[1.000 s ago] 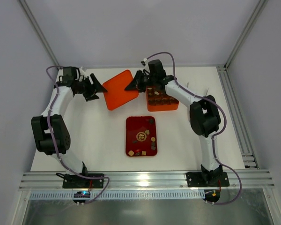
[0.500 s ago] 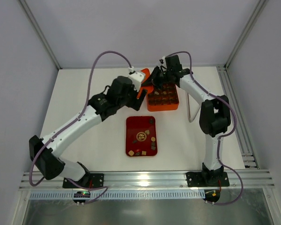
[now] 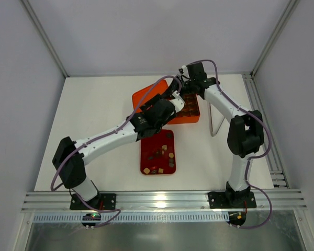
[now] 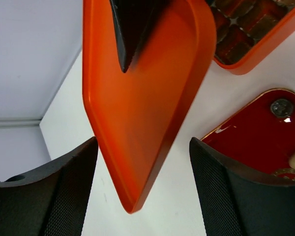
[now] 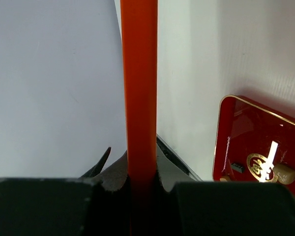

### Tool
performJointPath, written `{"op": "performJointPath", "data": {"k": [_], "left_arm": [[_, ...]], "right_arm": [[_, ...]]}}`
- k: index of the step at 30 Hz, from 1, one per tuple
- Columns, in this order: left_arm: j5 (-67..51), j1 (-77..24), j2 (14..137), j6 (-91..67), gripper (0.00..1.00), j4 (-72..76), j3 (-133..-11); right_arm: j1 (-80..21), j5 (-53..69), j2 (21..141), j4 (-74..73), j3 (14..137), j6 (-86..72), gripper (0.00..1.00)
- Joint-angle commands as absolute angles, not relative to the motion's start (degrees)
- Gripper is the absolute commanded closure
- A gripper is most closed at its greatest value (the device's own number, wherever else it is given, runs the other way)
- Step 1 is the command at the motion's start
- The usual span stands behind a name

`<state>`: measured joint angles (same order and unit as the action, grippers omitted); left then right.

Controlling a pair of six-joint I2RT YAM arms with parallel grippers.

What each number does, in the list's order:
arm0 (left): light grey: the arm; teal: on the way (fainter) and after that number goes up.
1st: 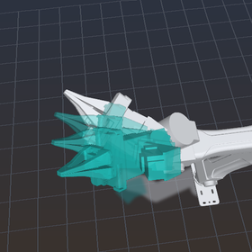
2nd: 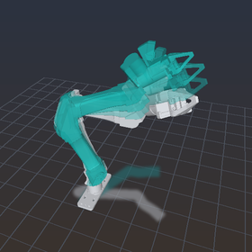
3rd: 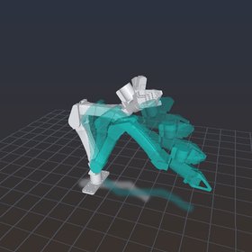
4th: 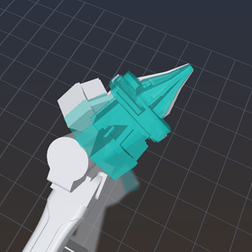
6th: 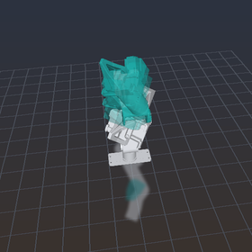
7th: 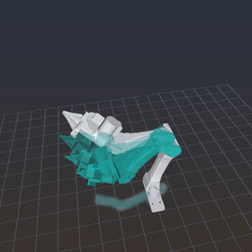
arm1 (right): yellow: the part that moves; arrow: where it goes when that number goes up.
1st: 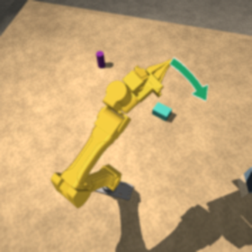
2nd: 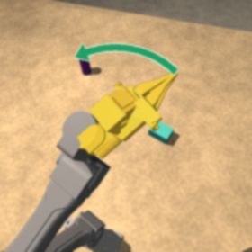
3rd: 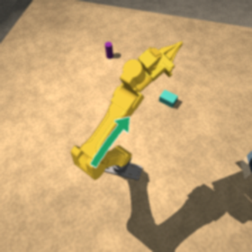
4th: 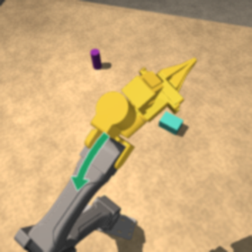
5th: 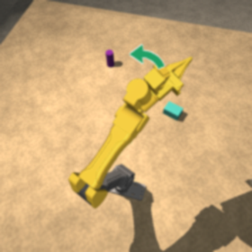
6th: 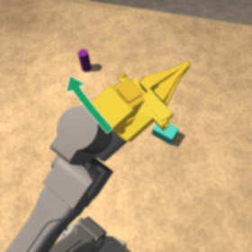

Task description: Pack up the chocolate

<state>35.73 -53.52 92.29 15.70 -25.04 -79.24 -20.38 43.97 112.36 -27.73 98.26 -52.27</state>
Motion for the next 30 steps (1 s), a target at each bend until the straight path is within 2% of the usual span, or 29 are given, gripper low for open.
{"op": "performJointPath", "data": {"k": [1, 8, 11, 16, 17, 19, 20, 21, 22, 23, 26, 27, 28, 30], "left_arm": [[42.6, -53.7, 93.6, 22.1, 0.27, -18.9, -80.4], [46.5, -54.1, 95.3, 26.1, 0.35, -12.4, -78.3], [46.8, -54.1, 95.6, 27.4, 0.44, -9.2, -77.3], [48.5, -54.3, 96.6, 29.6, 0.68, -6.4, -76.9], [49.1, -54.3, 96.6, 29.8, 0.79, -5.3, -76.9], [49.2, -54.3, 96.6, 30.1, 0.89, -4.6, -76.8], [49.0, -54.3, 96.6, 30.1, 0.93, -4.3, -77.0], [48.5, -54.4, 96.6, 30.3, 1.0, -4.2, -77.3], [48.3, -54.4, 96.7, 30.3, 1.0, -4.3, -77.5], [48.0, -54.4, 96.7, 30.0, 1.0, -4.3, -77.8], [44.6, -54.3, 95.8, 27.4, 1.0, -5.4, -78.9], [43.5, -54.3, 95.5, 26.5, 1.0, -7.8, -80.4], [41.2, -54.2, 95.6, 25.6, 1.0, -8.9, -81.3], [39.4, -54.1, 96.0, 23.7, 1.0, -11.3, -83.3]], "right_arm": [[-20.0, 47.6, 107.3, -26.6, 97.2, -54.0, 0.96], [-19.9, 49.1, 105.5, -24.5, 94.7, -55.5, 0.96], [-19.9, 49.6, 104.9, -23.3, 93.4, -56.5, 0.96], [-19.7, 50.2, 104.3, -21.7, 92.2, -57.4, 0.96], [-19.8, 50.3, 104.2, -21.4, 92.1, -57.4, 0.95], [-19.7, 50.3, 104.1, -21.3, 92.0, -57.2, 0.89], [-19.7, 50.2, 103.8, -21.1, 91.9, -57.1, 0.78], [-19.6, 49.9, 103.5, -21.1, 91.9, -56.9, 0.73], [-19.5, 49.1, 103.3, -20.9, 91.8, -56.3, 0.67], [-19.2, 48.6, 102.6, -20.7, 91.9, -55.9, 0.53], [-16.9, 46.2, 100.4, -19.3, 90.4, -55.4, 0.34], [-15.7, 45.4, 99.4, -18.0, 89.3, -55.5, 0.32], [-14.8, 44.5, 98.4, -15.1, 86.6, -55.7, 0.24], [-11.6, 43.1, 94.7, -9.5, 82.7, -58.3, 0.18]]}}
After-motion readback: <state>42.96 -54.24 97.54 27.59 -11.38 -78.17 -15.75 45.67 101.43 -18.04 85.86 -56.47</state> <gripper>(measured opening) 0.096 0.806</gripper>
